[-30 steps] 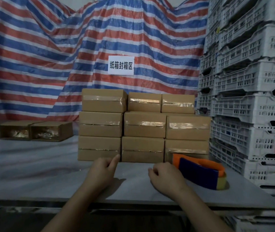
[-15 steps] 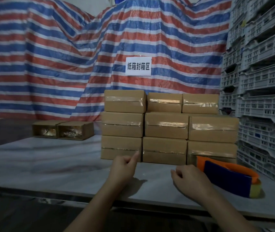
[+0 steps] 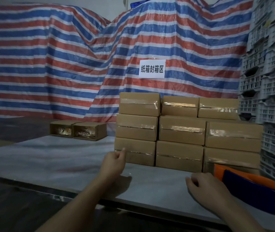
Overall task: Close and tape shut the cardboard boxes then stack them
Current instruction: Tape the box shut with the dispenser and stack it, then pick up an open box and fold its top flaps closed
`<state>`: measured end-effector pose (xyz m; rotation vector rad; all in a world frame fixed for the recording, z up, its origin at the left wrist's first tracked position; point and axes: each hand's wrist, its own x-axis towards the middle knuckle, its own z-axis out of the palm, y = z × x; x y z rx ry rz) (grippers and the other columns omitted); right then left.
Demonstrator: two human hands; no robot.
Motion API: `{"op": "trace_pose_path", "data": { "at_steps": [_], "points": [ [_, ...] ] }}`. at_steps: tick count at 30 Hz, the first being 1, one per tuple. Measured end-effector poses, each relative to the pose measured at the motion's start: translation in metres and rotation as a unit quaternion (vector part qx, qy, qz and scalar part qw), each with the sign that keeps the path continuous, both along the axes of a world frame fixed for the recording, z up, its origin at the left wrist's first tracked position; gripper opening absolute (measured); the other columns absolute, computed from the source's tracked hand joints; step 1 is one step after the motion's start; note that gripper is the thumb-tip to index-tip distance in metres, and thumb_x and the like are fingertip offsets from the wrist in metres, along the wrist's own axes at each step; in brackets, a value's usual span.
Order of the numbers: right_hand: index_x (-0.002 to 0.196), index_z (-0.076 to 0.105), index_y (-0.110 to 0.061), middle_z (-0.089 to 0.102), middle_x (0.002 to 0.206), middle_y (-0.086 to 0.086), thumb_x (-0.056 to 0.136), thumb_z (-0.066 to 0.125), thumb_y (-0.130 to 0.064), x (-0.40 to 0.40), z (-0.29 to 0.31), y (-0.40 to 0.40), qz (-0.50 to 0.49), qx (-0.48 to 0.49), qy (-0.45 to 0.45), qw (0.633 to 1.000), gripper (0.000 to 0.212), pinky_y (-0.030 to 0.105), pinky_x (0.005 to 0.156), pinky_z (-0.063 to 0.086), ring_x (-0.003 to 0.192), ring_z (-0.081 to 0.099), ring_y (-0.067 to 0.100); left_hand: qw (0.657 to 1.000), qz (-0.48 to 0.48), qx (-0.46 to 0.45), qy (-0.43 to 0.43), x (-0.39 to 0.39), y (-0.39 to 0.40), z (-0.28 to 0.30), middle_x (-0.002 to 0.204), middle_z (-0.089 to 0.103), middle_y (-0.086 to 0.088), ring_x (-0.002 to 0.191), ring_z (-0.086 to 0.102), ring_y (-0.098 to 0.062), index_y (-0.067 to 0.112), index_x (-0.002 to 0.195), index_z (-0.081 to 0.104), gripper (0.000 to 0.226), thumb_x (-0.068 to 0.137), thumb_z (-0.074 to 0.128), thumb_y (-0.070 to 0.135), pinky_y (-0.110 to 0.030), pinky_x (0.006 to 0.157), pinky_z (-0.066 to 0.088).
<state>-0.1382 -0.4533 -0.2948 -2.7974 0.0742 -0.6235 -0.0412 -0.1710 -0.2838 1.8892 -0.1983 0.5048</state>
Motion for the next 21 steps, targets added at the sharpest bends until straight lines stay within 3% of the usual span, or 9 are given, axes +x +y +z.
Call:
{"op": "trace_pose_path", "data": {
  "at_steps": [3, 5, 7, 10, 12, 17, 21],
  "points": [
    [0.070, 0.063, -0.024, 0.063, 0.065, -0.003, 0.101, 0.047, -0.047, 0.001, -0.001, 0.000, -0.003, -0.010, -0.007, 1.000, 0.042, 0.027, 0.058, 0.050, 0.060, 0.060, 0.008, 0.997, 0.046, 0.056, -0.008, 0.012, 0.045, 0.010, 0.048, 0.047, 0.000, 0.044, 0.047, -0.013, 0.013, 0.058, 0.055, 0.055, 0.100, 0.042, 0.047, -0.028, 0.051, 0.043],
    [0.069, 0.063, -0.024, 0.063, 0.064, -0.003, 0.101, 0.048, -0.046, 0.001, 0.000, 0.000, 0.003, -0.009, -0.006, 1.000, 0.042, 0.025, 0.057, 0.048, 0.059, 0.060, 0.007, 0.982, 0.121, 0.142, -0.036, 0.020, 0.075, 0.015, 0.049, 0.050, 0.002, 0.046, 0.050, -0.012, 0.017, 0.058, 0.055, 0.054, 0.101, 0.041, 0.045, -0.027, 0.049, 0.039],
    [0.067, 0.062, -0.025, 0.063, 0.064, -0.004, 0.101, 0.048, -0.046, -0.001, 0.000, 0.001, 0.005, -0.021, -0.008, 1.000, 0.042, 0.022, 0.054, 0.044, 0.059, 0.059, 0.006, 0.960, 0.179, 0.211, -0.047, 0.030, 0.099, 0.017, 0.063, 0.059, -0.004, 0.060, 0.057, -0.018, 0.016, 0.068, 0.058, 0.046, 0.103, 0.039, 0.040, -0.032, 0.057, 0.045],
    [0.065, 0.057, -0.027, 0.060, 0.064, -0.006, 0.100, 0.049, -0.048, -0.001, 0.005, 0.006, 0.003, -0.063, -0.017, 0.998, 0.041, 0.019, 0.051, 0.039, 0.059, 0.057, 0.004, 0.957, 0.182, 0.226, -0.029, 0.047, 0.122, 0.023, 0.080, 0.060, -0.007, 0.073, 0.057, -0.022, 0.015, 0.087, 0.057, 0.027, 0.103, 0.042, 0.030, -0.039, 0.071, 0.051],
    [0.067, 0.056, -0.027, 0.058, 0.067, -0.007, 0.099, 0.048, -0.051, 0.004, 0.015, 0.018, 0.010, -0.103, -0.008, 0.995, 0.041, 0.019, 0.051, 0.038, 0.061, 0.056, 0.003, 0.946, 0.194, 0.260, -0.009, 0.055, 0.130, 0.023, 0.078, 0.061, -0.008, 0.072, 0.058, -0.022, 0.015, 0.082, 0.059, 0.035, 0.104, 0.038, 0.035, -0.039, 0.072, 0.052],
    [0.066, 0.055, -0.018, 0.056, 0.061, -0.001, 0.098, 0.049, -0.043, 0.050, 0.047, 0.093, 0.145, -0.084, -0.051, 0.984, 0.042, 0.022, 0.047, 0.031, 0.054, 0.051, 0.011, 0.933, 0.206, 0.295, 0.012, 0.079, 0.132, 0.023, 0.058, 0.055, -0.004, 0.056, 0.055, -0.018, 0.014, 0.061, 0.056, 0.060, 0.099, 0.035, 0.055, -0.034, 0.060, 0.050],
    [0.064, 0.049, -0.021, 0.054, 0.061, -0.003, 0.095, 0.052, -0.039, 0.105, 0.065, 0.178, 0.247, -0.042, -0.087, 0.964, 0.036, 0.027, 0.047, 0.032, 0.055, 0.050, 0.011, 0.928, 0.214, 0.304, 0.016, 0.100, 0.146, 0.024, 0.063, 0.059, -0.001, 0.065, 0.061, -0.020, 0.017, 0.066, 0.059, 0.046, 0.099, 0.045, 0.046, -0.036, 0.066, 0.055]
  ]
}}
